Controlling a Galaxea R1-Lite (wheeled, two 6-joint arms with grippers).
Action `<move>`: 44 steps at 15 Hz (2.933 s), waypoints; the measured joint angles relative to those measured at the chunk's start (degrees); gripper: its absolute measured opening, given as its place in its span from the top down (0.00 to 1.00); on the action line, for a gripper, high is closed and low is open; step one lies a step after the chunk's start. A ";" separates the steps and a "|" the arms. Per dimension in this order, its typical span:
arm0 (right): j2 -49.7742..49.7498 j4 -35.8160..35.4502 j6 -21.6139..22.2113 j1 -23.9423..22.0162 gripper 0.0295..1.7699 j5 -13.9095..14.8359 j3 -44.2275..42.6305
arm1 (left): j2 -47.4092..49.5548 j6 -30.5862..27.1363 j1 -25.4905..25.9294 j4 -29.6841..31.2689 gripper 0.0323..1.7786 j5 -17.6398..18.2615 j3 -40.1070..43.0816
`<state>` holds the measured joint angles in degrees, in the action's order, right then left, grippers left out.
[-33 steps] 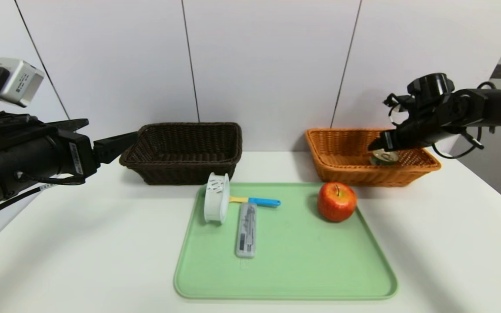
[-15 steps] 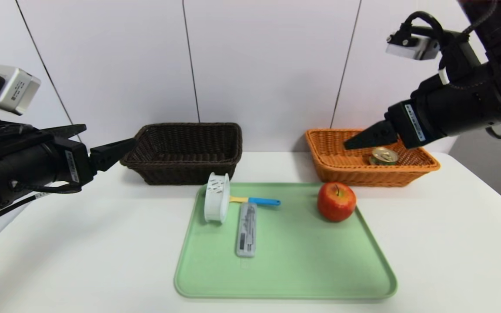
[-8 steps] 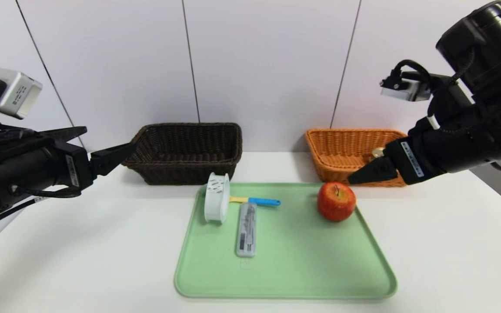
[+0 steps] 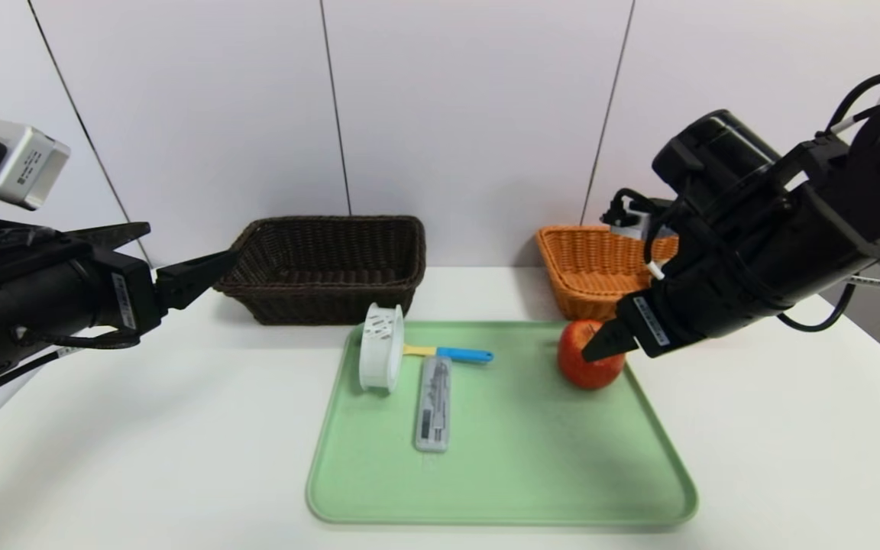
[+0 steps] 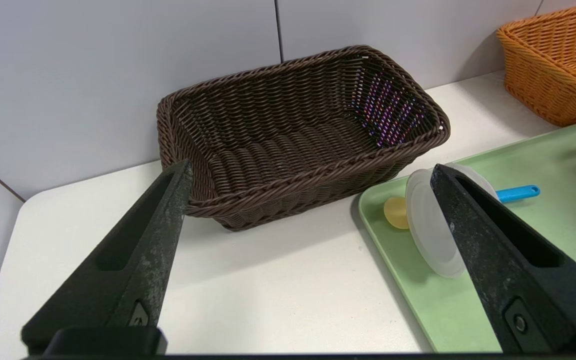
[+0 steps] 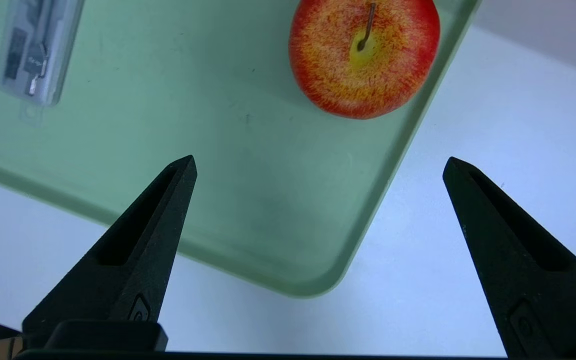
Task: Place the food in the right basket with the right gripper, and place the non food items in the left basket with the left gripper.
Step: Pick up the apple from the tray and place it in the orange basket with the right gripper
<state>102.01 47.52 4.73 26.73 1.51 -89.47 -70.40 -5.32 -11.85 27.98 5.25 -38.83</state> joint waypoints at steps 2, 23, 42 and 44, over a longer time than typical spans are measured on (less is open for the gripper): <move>1.66 -2.29 0.01 -0.35 0.04 0.28 0.00 | -0.02 0.00 0.00 0.05 0.05 0.00 0.05; 12.09 -9.18 0.17 -2.60 0.03 0.41 0.39 | -1.43 0.13 0.17 0.30 0.05 -0.09 -0.11; 12.85 -13.85 -0.27 -3.15 0.33 0.61 2.60 | -1.49 0.06 0.94 0.49 0.05 0.00 -0.37; 12.21 -13.48 -0.57 -3.12 0.33 0.52 2.69 | -1.49 0.06 0.96 0.46 0.05 -0.02 -0.37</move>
<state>114.23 34.04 4.16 23.61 2.04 -86.77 -71.89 -5.25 -10.89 28.44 5.23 -39.19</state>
